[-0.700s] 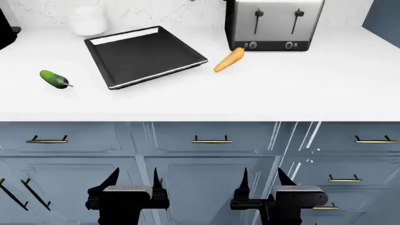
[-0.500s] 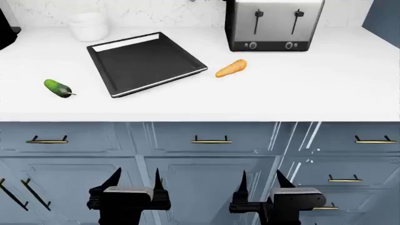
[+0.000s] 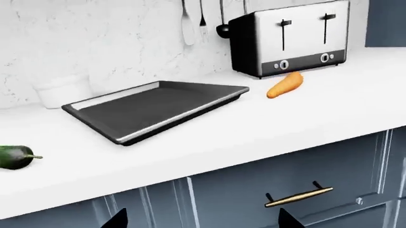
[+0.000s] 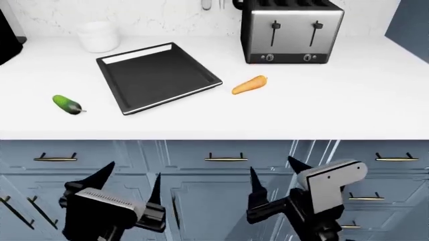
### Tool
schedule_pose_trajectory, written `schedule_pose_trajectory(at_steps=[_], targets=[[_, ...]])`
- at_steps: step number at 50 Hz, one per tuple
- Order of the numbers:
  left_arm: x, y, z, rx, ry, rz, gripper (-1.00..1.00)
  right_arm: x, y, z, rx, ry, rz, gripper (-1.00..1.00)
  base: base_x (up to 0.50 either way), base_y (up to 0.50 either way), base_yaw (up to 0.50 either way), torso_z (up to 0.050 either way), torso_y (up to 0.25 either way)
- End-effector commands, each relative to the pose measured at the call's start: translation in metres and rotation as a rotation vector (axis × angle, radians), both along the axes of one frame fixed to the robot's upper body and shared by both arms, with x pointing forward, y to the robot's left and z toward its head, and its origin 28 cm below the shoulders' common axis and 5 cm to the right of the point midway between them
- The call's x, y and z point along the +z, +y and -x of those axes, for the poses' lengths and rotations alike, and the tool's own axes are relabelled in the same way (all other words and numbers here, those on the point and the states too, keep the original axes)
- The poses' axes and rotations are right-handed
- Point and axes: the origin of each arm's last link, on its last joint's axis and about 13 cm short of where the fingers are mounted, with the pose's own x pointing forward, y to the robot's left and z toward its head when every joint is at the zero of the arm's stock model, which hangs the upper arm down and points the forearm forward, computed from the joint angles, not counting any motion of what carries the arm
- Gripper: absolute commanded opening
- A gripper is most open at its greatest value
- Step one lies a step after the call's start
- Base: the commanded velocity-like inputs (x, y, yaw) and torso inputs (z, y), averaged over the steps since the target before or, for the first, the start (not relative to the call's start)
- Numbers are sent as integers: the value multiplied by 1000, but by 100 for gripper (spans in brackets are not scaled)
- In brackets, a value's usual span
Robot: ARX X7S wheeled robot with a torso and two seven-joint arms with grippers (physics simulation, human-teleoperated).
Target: Place the two vegetables and bowl onto the tray for setting up a vegetable dip station.
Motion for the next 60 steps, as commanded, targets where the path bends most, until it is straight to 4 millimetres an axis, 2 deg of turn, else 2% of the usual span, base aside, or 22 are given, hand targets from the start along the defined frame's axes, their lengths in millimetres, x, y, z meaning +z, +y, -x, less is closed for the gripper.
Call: schedule_pose_trajectory(at_steps=[1,3,5,6,7,10,12,14,15,17,20,21,23,27,30,31,34,36,41,44,48,60], targets=[[66,41,8,-7,-32,-179,100,65,-9,-7,282,34,119,100,0,0,0,43,152],[76,47,9,15,-48,-211,100,74,-10,-13,314,9,163,100,0,0,0,43,152],[77,47,9,15,-48,-211,100,74,-10,-13,314,9,163,100,0,0,0,43,152],[97,54,8,16,-74,-269,100,99,-14,-27,342,-31,217,100,0,0,0,43,154],[107,56,7,12,-80,-278,100,118,-16,-35,346,-72,244,100,0,0,0,43,152],[126,61,-10,-58,-63,-355,100,136,-13,-41,404,-83,264,100,0,0,0,43,154],[131,61,-14,-63,-63,-375,100,139,-13,-41,422,-78,277,100,0,0,0,43,154],[156,65,-22,-91,-82,-440,100,159,-18,-52,422,-97,332,100,0,0,0,43,153],[159,66,-23,-92,-84,-447,100,162,-18,-53,422,-100,336,100,0,0,0,43,154],[173,69,-25,-95,-98,-490,100,180,-22,-62,421,-102,373,100,0,0,0,43,152],[181,71,-25,-99,-100,-512,100,190,-24,-68,415,-101,389,100,0,0,0,43,152],[187,77,-27,-112,-75,-484,100,205,-27,-76,412,-101,376,100,0,0,0,43,150],[189,83,-30,-95,-52,-491,100,218,-27,-77,436,-68,300,100,0,0,0,43,152],[210,95,-34,-57,-23,-511,100,243,-34,-88,421,-81,372,100,0,0,0,43,153],[219,99,-37,-30,-22,-516,100,251,-37,-95,406,-88,384,100,0,0,0,43,153],[226,103,-38,-22,29,-528,100,264,-40,-104,380,-102,394,100,0,0,0,43,154],[234,104,-42,-24,37,-546,100,270,-42,-115,347,-129,397,100,0,0,0,43,163],[247,104,-50,-28,40,-564,100,283,-43,-129,310,-140,418,100,0,0,0,43,167],[273,110,-56,14,17,-586,100,304,-46,-143,271,-146,463,100,0,0,0,43,186],[283,114,-58,39,16,-578,100,307,-46,-147,264,-140,484,100,0,0,0,43,187],[286,118,-61,54,24,-576,100,306,-47,-152,255,-131,486,100,0,0,0,42,187],[281,115,-64,22,14,-576,100,306,-49,-147,313,-159,505,100,42,158,0,5,20]])
